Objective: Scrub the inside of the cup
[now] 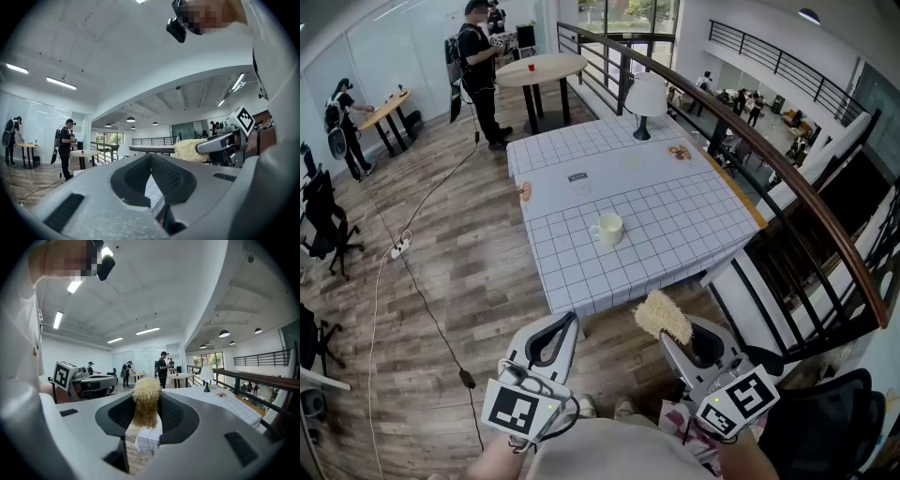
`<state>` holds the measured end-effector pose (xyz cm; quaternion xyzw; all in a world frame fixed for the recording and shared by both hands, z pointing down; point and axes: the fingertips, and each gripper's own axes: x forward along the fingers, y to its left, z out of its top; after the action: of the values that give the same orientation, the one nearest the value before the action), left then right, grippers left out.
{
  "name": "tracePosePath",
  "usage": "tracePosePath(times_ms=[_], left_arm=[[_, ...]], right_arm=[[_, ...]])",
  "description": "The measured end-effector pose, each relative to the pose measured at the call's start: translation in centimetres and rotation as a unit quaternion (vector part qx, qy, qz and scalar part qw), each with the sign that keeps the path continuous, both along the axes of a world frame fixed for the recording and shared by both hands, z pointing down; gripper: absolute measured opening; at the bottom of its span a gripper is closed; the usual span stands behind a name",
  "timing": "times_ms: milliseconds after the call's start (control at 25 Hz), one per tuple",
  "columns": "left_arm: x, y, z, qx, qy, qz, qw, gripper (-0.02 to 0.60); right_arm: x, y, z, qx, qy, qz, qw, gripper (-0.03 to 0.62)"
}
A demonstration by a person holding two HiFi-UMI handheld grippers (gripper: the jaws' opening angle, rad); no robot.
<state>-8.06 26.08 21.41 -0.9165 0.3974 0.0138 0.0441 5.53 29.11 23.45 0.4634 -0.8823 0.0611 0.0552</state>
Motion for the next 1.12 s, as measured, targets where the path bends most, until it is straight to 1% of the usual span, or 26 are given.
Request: tracePosePath(times_ms=[80, 160, 280, 640, 840, 1000, 1120], left_arm=[[0.0, 0.0, 1.4, -0.035, -0.011, -0.006, 0.9993, 0.014], [0.1, -0.1, 1.9, -0.047, -0.014, -0.007, 0.9988, 0.014], [0.4, -0.1, 1.8, -0.047, -0.013, -0.004, 0.9988, 0.014], [1.8, -0.5, 2.6, -0.058, -0.016, -0.004, 0.9982, 0.014], [3.2, -1.0, 2.8, -0.039, -0.029, -0.010, 0.9987, 0.014], [5.0, -0.7, 1.7, -0.065, -0.024, -0.008, 0.9976, 0.014], [6.2, -1.1, 2.2, -0.067, -0.024, -0.010, 0.9974, 0.014]], right_arm=[[0.1, -0.1, 0.2, -0.002, 0.009, -0.002, 1.000, 0.135], [0.3, -0.3, 0.3, -0.003, 0.017, -0.003, 1.000, 0.135], [0.6, -0.5, 0.2, 0.001, 0.024, -0.002, 1.000, 0.135], [2.5, -0.8, 0.0, 0.011, 0.022, 0.008, 1.000, 0.137], [3.8, -1.0, 0.8, 0.007, 0.018, 0.007, 1.000, 0.135], [5.2, -0.9, -0.4, 0.000, 0.010, 0.002, 1.000, 0.135], [6.3, -1.3, 0.3, 0.002, 0.004, -0.002, 1.000, 0.137]])
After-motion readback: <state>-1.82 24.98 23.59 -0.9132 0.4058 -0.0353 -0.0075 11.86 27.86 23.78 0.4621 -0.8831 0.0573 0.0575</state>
